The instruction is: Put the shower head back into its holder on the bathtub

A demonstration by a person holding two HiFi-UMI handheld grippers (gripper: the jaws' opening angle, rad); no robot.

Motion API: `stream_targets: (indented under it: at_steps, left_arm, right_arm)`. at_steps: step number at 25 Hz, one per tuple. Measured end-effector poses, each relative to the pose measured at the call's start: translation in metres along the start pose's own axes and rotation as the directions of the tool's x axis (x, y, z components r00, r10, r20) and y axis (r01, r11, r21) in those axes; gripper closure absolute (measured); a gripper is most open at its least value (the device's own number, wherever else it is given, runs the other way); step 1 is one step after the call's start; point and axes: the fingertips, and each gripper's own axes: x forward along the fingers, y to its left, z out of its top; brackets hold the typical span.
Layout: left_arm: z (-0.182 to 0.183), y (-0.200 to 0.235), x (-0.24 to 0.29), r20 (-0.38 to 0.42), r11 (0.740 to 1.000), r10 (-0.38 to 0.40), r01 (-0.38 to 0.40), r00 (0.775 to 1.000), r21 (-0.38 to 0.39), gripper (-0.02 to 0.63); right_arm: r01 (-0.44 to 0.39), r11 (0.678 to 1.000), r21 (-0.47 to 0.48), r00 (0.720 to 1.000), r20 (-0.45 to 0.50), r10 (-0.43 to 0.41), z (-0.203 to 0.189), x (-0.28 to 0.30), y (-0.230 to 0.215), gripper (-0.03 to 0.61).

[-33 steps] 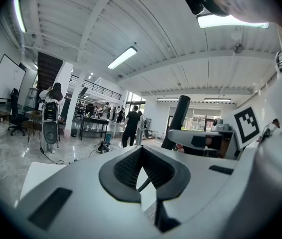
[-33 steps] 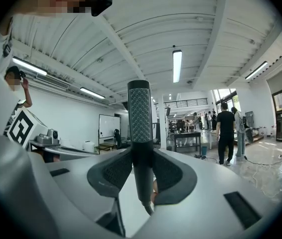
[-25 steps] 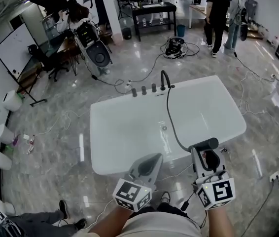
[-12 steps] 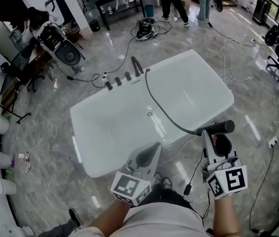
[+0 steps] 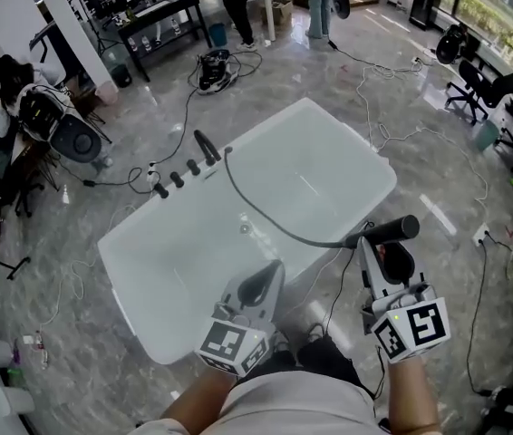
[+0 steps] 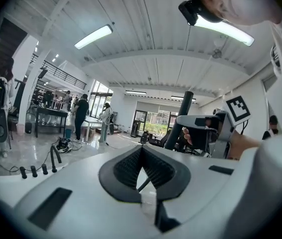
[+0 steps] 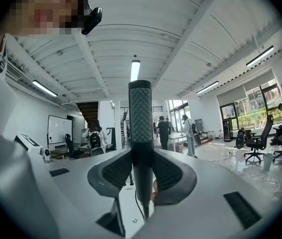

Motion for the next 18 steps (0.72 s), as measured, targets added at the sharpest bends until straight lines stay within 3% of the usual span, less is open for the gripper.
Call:
stream_targets:
  at_steps: [7,13,18]
  left_arm:
    - [-0.006,-0.006,0.056,-0.03,0.999,-0.031,0.032,0.999,0.027,0.611]
    - [-0.01,-0.001,0.118,-0.041,0.999,0.035,-0.034,0.999,0.032,0.611]
    - [-0.004,-0.027,0.19,-0.032,0.995,0.092,-0.091,0.995,0.043,0.611]
  right_arm:
    - [0.005,1.0,0.023,1.0,0.007,-0.005,-0.004,0.023,-0.045,0.44]
    - [-0.073,0.996,0.048,0.997,-0.009,0.074,-0.017,0.066,-0.093,0.44]
    - [-0.145,0.987,0.063,0.989,-0.019,0.146,-0.011,0.086,-0.165,0.44]
